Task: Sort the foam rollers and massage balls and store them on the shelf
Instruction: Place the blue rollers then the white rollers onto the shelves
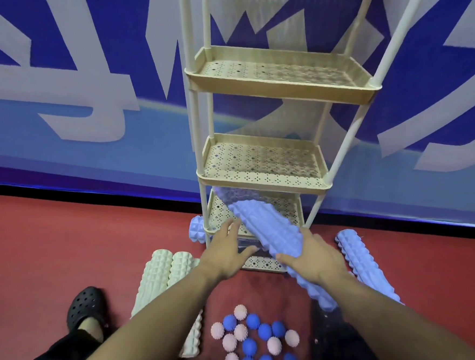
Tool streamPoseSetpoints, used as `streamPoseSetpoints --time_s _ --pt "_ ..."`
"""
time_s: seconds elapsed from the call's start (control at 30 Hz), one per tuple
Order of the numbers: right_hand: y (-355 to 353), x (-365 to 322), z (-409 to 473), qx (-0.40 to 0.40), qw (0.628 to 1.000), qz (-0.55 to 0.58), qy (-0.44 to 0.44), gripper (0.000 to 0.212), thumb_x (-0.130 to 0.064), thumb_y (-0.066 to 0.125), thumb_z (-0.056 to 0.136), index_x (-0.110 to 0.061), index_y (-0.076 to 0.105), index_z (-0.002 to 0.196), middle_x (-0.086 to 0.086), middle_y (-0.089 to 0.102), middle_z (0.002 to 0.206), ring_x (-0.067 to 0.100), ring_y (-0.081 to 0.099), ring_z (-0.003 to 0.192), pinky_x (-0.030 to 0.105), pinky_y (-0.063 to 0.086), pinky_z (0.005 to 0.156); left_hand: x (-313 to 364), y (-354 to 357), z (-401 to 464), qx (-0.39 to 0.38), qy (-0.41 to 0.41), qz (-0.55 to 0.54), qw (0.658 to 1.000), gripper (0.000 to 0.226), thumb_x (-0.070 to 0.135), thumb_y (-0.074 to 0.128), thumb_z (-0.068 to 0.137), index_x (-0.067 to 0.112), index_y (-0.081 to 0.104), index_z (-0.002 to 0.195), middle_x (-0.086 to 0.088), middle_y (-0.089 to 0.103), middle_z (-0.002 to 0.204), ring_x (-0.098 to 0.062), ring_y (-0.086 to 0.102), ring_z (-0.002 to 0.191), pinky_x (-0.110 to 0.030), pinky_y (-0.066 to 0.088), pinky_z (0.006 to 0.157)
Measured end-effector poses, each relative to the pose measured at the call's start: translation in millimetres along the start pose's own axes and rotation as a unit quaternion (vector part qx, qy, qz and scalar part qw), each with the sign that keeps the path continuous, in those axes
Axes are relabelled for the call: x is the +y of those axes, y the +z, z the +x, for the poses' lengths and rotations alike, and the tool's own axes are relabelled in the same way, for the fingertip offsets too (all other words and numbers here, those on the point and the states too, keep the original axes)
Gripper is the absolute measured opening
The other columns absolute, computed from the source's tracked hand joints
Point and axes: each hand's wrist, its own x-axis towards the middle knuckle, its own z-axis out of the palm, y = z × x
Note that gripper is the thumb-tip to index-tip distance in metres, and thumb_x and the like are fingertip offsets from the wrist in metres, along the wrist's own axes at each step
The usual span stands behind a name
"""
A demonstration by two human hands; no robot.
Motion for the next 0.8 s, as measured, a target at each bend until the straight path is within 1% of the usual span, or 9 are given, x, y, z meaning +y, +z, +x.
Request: streamPoseSetpoints --time_s 0.1,0.3,0.37,0.47,0.53,0.6,0.67,0.7,0.8 --pt "-1 -13 32 0.018 0.997 -0.067 -0.037 0.092 -0.082 0.058 0.069 -0.032 0.037 0.144 0.001 0.057 0.136 0.030 0.059 0.121 0.042 0.049 0.095 -20 4 26 -0.020 0.047 0.110 0.993 0.089 0.062 0.054 0.091 0.021 0.014 0.159 -0.003 0.009 0.167 -0.025 0.012 0.153 -0.050 0.030 0.118" --pt "-1 -21 82 0.043 0.981 -0.174 -0.075 0.088 -0.074 0.065 0.075 -0.025 0.035 0.143 0.004 0.052 0.136 0.034 0.057 0.118 0.043 0.042 0.094 -43 12 67 -0.003 0.060 0.161 0.985 0.090 0.065 0.049 0.093 0.015 0.014 0.160 -0.008 0.011 0.167 -0.028 0.012 0.153 -0.045 0.013 0.125" --pt "0 -18 93 0.048 0.976 -0.189 -0.092 0.090 -0.075 0.063 0.075 -0.025 0.034 0.143 0.004 0.050 0.135 0.034 0.056 0.118 0.043 0.042 0.095 -46 15 76 -0.001 0.060 0.159 0.985 0.091 0.062 0.050 0.094 0.016 0.009 0.160 -0.009 0.009 0.167 -0.028 0.010 0.153 -0.044 0.013 0.124" --pt "3 -9 102 0.026 0.986 -0.119 -0.111 0.090 -0.077 0.062 0.072 -0.030 0.036 0.144 -0.002 0.053 0.133 0.028 0.058 0.117 0.040 0.045 0.091 -49 20 83 0.004 0.061 0.159 0.985 0.094 0.059 0.053 0.095 0.014 0.003 0.160 -0.013 0.005 0.167 -0.030 0.008 0.154 -0.040 0.009 0.124" --pt "4 -4 103 0.012 0.991 -0.077 -0.113 0.088 -0.076 0.063 0.072 -0.034 0.036 0.145 -0.006 0.053 0.132 0.025 0.058 0.116 0.038 0.046 0.089 -52 21 83 0.011 0.069 0.176 0.982 0.092 0.063 0.047 0.095 0.013 0.004 0.160 -0.016 0.006 0.167 -0.032 0.009 0.153 -0.038 0.005 0.124" --pt "6 0 102 0.013 0.991 -0.062 -0.116 0.088 -0.075 0.065 0.072 -0.036 0.035 0.145 -0.009 0.053 0.132 0.022 0.058 0.117 0.036 0.045 0.089 -54 21 82 0.033 0.084 0.206 0.974 0.092 0.070 0.035 0.092 0.011 0.013 0.160 -0.019 0.015 0.164 -0.037 0.017 0.151 -0.037 0.001 0.123" --pt "7 0 102 0.015 0.991 -0.053 -0.122 0.088 -0.075 0.065 0.072 -0.037 0.036 0.145 -0.011 0.054 0.133 0.020 0.058 0.117 0.035 0.046 0.089 -57 19 81 0.050 0.090 0.235 0.967 0.093 0.072 0.031 0.089 0.010 0.022 0.158 -0.022 0.026 0.161 -0.041 0.027 0.146 -0.036 -0.006 0.123" --pt "7 0 102 0.016 0.991 -0.044 -0.126 0.087 -0.076 0.065 0.071 -0.038 0.036 0.145 -0.012 0.055 0.132 0.020 0.060 0.115 0.034 0.047 0.087 -59 19 81 0.059 0.094 0.244 0.963 0.093 0.072 0.033 0.090 0.009 0.023 0.158 -0.023 0.027 0.160 -0.041 0.028 0.145 -0.038 -0.005 0.123" --pt "7 -7 103 0.025 0.989 -0.020 -0.142 0.085 -0.076 0.065 0.071 -0.040 0.038 0.143 -0.013 0.057 0.129 0.019 0.062 0.110 0.032 0.044 0.079 -64 14 77 0.083 0.098 0.257 0.958 0.092 0.070 0.033 0.092 0.008 0.019 0.158 -0.024 0.026 0.160 -0.041 0.023 0.146 -0.051 0.017 0.123"
